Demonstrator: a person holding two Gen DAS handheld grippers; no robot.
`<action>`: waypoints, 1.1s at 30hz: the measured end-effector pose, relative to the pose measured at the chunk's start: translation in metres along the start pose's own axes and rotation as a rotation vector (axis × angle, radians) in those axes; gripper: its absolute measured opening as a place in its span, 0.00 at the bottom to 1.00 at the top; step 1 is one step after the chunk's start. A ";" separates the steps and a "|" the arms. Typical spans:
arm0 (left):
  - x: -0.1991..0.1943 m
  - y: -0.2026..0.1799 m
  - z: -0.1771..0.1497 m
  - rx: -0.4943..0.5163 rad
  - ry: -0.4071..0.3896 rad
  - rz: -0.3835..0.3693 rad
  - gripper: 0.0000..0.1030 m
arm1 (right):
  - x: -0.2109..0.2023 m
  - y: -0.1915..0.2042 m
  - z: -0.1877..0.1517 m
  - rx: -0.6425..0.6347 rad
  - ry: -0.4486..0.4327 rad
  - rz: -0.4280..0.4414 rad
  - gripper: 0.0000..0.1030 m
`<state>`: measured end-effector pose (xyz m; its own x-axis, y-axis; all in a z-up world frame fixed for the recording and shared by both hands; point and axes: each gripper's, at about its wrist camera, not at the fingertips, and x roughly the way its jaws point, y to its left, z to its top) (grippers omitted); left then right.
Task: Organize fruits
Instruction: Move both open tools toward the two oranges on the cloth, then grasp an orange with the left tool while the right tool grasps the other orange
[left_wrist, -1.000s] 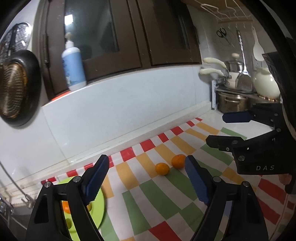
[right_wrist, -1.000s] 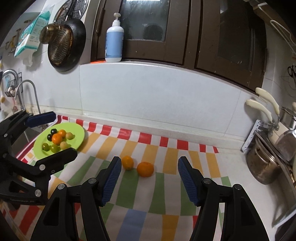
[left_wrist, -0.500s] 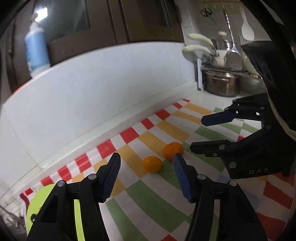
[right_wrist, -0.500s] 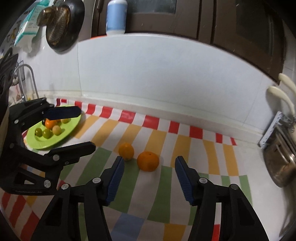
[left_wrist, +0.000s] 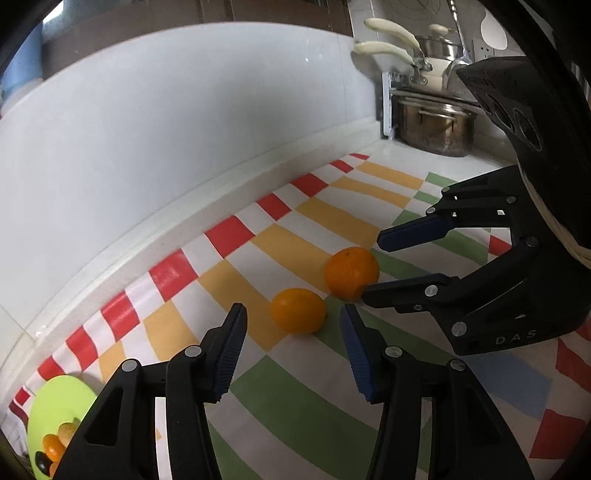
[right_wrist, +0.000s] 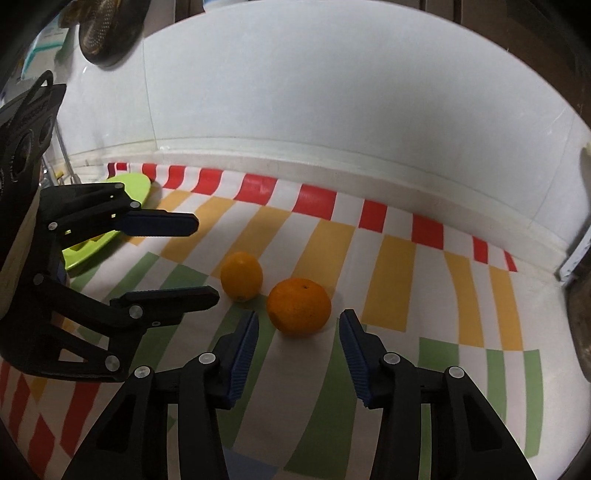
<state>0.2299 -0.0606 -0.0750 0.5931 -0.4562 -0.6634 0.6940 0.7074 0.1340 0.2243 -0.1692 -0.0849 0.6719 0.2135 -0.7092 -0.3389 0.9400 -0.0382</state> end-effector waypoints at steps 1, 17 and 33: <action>0.002 0.000 0.000 0.004 0.004 -0.004 0.50 | 0.002 -0.001 0.000 0.000 0.005 0.005 0.45; 0.024 0.005 0.006 -0.006 0.063 -0.066 0.37 | 0.015 -0.008 0.005 -0.004 0.020 0.056 0.40; -0.021 0.009 -0.001 -0.202 0.036 0.029 0.37 | -0.016 0.000 0.001 0.074 -0.038 0.032 0.39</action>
<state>0.2230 -0.0442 -0.0606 0.5945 -0.4170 -0.6875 0.5783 0.8158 0.0053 0.2145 -0.1722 -0.0726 0.6866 0.2519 -0.6820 -0.3115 0.9495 0.0370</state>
